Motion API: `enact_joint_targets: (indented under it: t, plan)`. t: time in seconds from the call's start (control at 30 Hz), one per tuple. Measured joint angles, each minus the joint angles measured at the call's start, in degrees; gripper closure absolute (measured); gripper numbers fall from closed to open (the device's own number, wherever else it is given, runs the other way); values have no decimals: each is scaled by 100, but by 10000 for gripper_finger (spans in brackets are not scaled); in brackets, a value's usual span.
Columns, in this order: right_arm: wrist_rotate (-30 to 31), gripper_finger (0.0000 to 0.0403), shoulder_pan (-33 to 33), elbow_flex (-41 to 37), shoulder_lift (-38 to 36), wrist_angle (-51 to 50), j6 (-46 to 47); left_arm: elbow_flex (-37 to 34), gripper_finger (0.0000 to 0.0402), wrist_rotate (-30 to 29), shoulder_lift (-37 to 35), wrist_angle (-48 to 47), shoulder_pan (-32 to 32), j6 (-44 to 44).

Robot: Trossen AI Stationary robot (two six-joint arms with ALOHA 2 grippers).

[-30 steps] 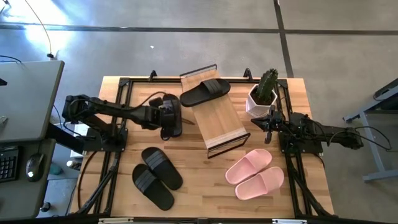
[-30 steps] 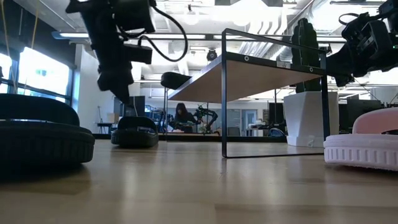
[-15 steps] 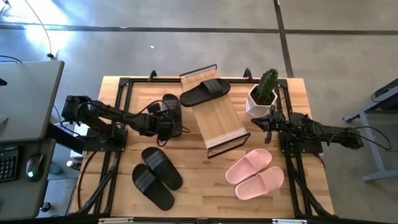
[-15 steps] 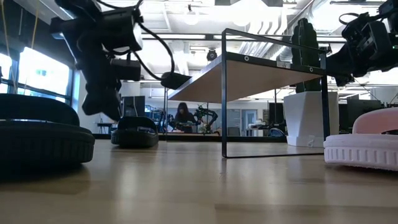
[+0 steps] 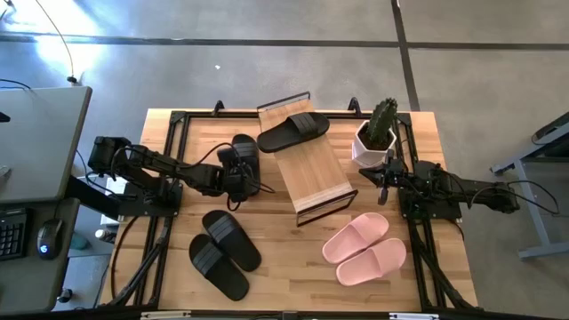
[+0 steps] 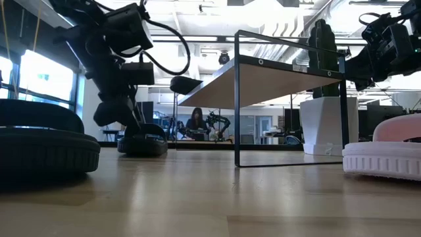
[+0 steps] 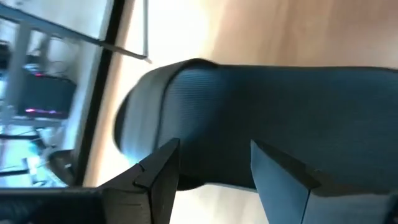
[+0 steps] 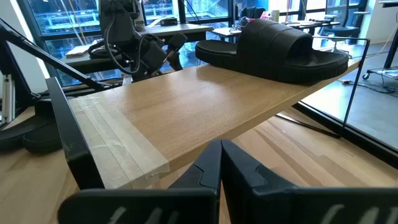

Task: Pick and place slides into the shelf
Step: Put the black slide on the shelf

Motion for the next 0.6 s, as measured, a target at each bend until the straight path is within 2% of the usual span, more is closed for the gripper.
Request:
enact_joint_targets:
  t: [0.17,0.33,0.6]
  plan:
    - [1,402,0,0,0,0,0,-2,227,-409,0,5,5,93]
    - [3,402,1,0,0,0,0,-2,229,-300,0,35,143,284]
    - [5,402,0,0,0,2,0,-2,229,-327,0,39,735,324]
